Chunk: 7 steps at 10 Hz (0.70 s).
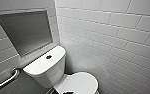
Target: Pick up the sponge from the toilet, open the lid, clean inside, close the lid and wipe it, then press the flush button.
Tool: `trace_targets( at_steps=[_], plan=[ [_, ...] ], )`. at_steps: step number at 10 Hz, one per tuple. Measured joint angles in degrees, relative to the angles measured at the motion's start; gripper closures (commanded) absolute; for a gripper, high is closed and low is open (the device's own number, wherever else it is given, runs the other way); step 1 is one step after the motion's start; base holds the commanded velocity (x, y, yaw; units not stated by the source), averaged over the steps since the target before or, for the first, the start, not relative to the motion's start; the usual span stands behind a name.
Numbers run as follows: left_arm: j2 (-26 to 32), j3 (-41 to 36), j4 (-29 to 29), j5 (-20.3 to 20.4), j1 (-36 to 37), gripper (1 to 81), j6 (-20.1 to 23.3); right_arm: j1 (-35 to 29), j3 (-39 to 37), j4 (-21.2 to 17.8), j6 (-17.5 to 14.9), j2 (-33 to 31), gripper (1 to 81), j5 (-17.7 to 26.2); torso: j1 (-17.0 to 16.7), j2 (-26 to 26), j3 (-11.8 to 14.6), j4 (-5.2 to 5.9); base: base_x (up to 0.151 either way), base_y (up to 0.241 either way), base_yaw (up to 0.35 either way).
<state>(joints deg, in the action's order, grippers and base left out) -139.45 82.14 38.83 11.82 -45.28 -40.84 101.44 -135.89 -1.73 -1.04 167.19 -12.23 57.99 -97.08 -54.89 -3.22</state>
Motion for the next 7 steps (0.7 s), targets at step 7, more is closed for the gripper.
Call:
trace_targets(
  at_steps=[7],
  plan=[
    [0.56, 2.8, 0.17, -6.66, 3.28, 1.0, -4.45, 0.0, -0.5, 0.0, 0.02, 0.32, 81.1, -0.06, 0.0, 0.0, 0.0, 0.0, 0.0, 0.0, 0.0]
  ],
)
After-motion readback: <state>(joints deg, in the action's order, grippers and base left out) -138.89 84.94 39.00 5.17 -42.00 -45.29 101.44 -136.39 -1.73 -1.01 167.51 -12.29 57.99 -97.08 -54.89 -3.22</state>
